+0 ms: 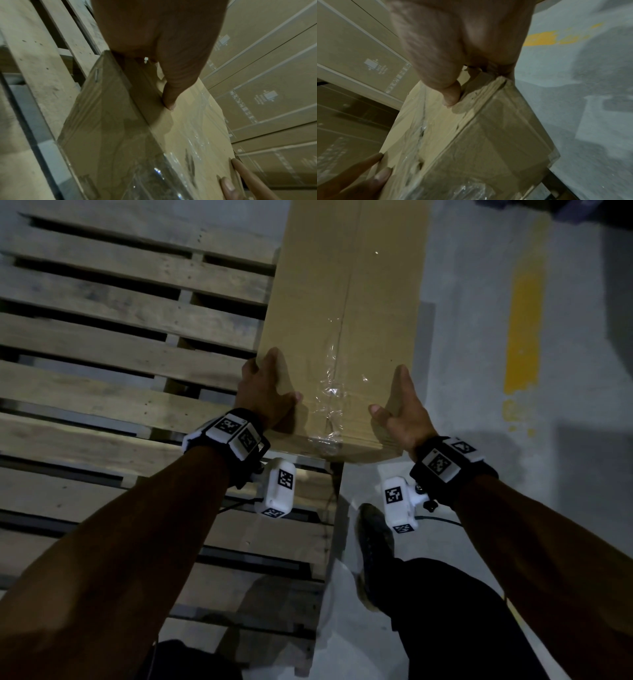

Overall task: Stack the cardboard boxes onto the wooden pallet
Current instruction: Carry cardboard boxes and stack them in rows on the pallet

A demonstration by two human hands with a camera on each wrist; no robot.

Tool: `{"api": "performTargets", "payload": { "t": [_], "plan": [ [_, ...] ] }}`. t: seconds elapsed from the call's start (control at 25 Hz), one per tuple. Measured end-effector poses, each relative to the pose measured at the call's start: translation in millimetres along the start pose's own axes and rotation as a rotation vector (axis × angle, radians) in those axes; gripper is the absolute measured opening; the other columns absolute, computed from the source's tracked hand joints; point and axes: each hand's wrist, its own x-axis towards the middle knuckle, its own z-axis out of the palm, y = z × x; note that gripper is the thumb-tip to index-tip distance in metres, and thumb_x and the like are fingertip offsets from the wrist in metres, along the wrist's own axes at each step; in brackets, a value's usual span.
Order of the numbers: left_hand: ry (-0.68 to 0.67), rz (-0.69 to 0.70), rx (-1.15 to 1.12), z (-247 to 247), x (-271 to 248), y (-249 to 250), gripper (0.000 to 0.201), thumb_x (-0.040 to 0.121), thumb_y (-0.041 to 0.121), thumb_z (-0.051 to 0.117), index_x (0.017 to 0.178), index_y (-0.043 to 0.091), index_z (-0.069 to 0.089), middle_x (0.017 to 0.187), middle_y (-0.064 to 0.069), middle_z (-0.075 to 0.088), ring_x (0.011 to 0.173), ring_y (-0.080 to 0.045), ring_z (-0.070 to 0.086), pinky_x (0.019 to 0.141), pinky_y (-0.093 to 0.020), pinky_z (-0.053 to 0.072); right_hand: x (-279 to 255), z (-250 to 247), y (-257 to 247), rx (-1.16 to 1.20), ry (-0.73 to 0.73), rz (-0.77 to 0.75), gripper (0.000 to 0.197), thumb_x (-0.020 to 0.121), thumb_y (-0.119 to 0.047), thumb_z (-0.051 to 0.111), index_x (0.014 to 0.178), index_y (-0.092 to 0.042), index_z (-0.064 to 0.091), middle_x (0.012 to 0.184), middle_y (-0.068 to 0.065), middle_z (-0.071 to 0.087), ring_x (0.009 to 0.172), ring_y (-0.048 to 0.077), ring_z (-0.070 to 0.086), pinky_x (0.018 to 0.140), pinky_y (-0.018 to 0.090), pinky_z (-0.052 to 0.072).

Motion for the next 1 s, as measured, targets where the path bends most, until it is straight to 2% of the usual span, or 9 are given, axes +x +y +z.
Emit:
{"api": "performTargets", "payload": {
  "t": [0.2,0.28,0.4,0.48,0.56,0.64,0.88,0.92,1.0],
  "plan": [
    [0.006,0.000,0.027,2.5,3.1,-1.5,0.089,0.088,0.030,0.072,0.156,0.024,0.015,0.156,-0.019,0.018,0.138,-0.045,0.033,0.112,-0.056,0.036,5.4,1.3,3.8,-0.021,0.010,0.005,0.088,0.098,-0.021,0.063,0.160,-0.030,0.001,0.166,-0.003,0.015,0.151,0.020,0.018,0.112,0.024,0.018],
    [-0.008,-0.004,0.065,2.5,3.9,-1.0,0.090,0.089,0.033,0.071,0.157,0.024,0.013,0.157,-0.019,0.016,0.138,-0.045,0.032,0.113,-0.056,0.035,6.2,1.2,3.9,-0.041,0.013,0.017,0.089,0.098,-0.022,0.063,0.160,-0.031,0.001,0.166,-0.002,0.017,0.150,0.022,0.020,0.113,0.027,0.020],
    [-0.062,-0.004,0.237,-7.0,-8.5,3.4,0.084,0.090,0.038,0.067,0.155,0.026,0.015,0.158,-0.016,0.013,0.140,-0.044,0.028,0.114,-0.055,0.032,3.6,-4.6,-2.5,-0.143,-0.033,0.032,0.087,0.097,-0.029,0.063,0.160,-0.030,0.003,0.165,0.002,0.020,0.149,0.025,0.025,0.116,0.032,0.024],
    [-0.098,0.028,0.432,-22.2,-34.5,10.9,0.076,0.092,0.037,0.063,0.154,0.025,0.021,0.161,-0.013,0.011,0.143,-0.040,0.023,0.116,-0.052,0.028,-8.9,-10.9,-16.3,-0.289,-0.067,0.038,0.083,0.097,-0.030,0.063,0.160,-0.028,0.010,0.161,0.007,0.027,0.142,0.029,0.037,0.113,0.033,0.033],
    [-0.076,0.080,0.572,-43.0,-72.9,18.2,0.066,0.096,0.034,0.057,0.153,0.022,0.026,0.163,-0.011,0.011,0.146,-0.035,0.020,0.116,-0.049,0.024,-37.3,-16.6,-38.2,-0.420,-0.075,0.051,0.076,0.097,-0.026,0.061,0.159,-0.024,0.017,0.159,0.010,0.029,0.138,0.032,0.042,0.110,0.035,0.037],
    [-0.039,0.153,0.636,-70.0,-126.6,22.7,0.058,0.097,0.032,0.054,0.148,0.017,0.034,0.160,-0.012,0.022,0.143,-0.035,0.025,0.114,-0.048,0.026,-88.2,-18.1,-64.3,-0.519,-0.107,0.032,0.067,0.098,-0.026,0.057,0.156,-0.018,0.026,0.158,0.013,0.031,0.139,0.034,0.040,0.113,0.037,0.035],
    [0.138,0.318,0.586,-149.2,-287.4,11.9,0.045,0.090,0.024,0.058,0.131,0.005,0.056,0.140,-0.019,0.051,0.131,-0.038,0.044,0.105,-0.050,0.034,-253.6,-7.6,-134.7,-0.603,-0.096,-0.054,0.055,0.100,-0.030,0.051,0.150,-0.014,0.038,0.148,0.019,0.043,0.134,0.038,0.045,0.110,0.043,0.040],
    [0.173,0.325,0.577,-164.9,-314.0,9.5,0.046,0.090,0.024,0.058,0.131,0.004,0.056,0.141,-0.019,0.051,0.132,-0.038,0.043,0.106,-0.050,0.033,-283.7,-5.1,-146.6,-0.602,-0.068,-0.067,0.053,0.100,-0.030,0.051,0.149,-0.015,0.040,0.147,0.018,0.045,0.132,0.038,0.046,0.109,0.043,0.041],
    [0.131,0.285,0.618,-194.6,-364.2,9.7,0.049,0.095,0.029,0.052,0.140,0.009,0.048,0.151,-0.015,0.040,0.140,-0.035,0.033,0.112,-0.047,0.027,-338.3,1.3,-165.5,-0.599,-0.026,-0.090,0.052,0.100,-0.032,0.051,0.148,-0.016,0.042,0.146,0.017,0.048,0.130,0.039,0.047,0.107,0.044,0.042]
  ]
}}
